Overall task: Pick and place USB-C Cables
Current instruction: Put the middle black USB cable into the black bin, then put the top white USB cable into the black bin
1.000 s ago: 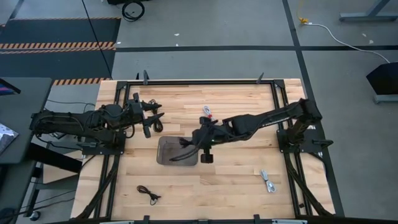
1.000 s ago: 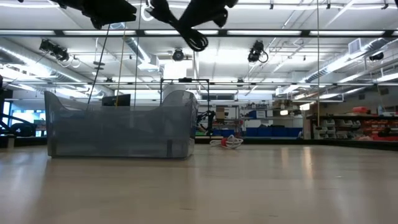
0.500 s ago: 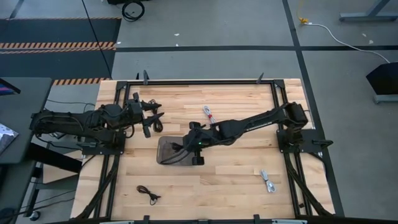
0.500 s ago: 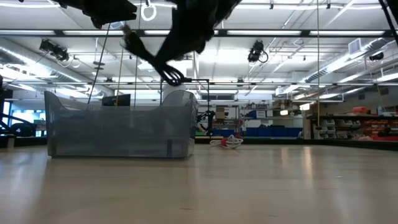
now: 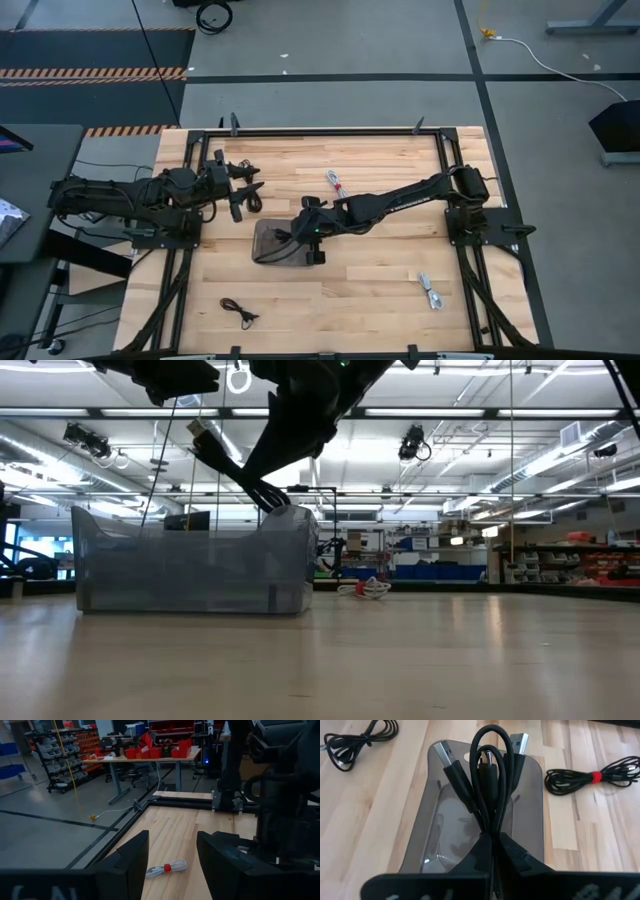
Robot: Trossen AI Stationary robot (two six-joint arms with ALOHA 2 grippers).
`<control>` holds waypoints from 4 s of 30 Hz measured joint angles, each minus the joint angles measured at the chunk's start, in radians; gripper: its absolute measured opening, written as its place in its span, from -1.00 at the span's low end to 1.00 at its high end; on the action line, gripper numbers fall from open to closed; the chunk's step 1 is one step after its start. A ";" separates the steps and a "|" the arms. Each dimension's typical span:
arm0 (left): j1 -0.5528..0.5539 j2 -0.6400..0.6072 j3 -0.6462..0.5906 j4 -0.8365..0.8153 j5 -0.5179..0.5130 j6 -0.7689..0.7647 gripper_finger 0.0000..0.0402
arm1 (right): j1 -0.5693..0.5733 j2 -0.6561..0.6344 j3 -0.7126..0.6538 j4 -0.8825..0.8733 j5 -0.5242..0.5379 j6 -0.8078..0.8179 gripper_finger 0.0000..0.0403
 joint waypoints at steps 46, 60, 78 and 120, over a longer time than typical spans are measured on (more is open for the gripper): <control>0.000 0.000 0.000 -0.025 0.000 -0.028 -0.13 | -0.080 -0.026 0.000 -0.376 0.211 0.067 -0.24; 0.000 0.000 0.000 -0.031 0.000 -0.028 -0.13 | -0.256 -0.035 0.000 -0.387 0.200 0.059 -0.24; 0.000 0.000 0.000 -0.029 0.000 -0.026 -0.13 | -0.526 -0.036 -0.101 -0.449 -0.109 0.296 -0.24; 0.000 0.000 0.000 -0.029 0.000 -0.025 -0.13 | -0.378 -0.035 -0.314 -0.167 0.069 0.093 -0.93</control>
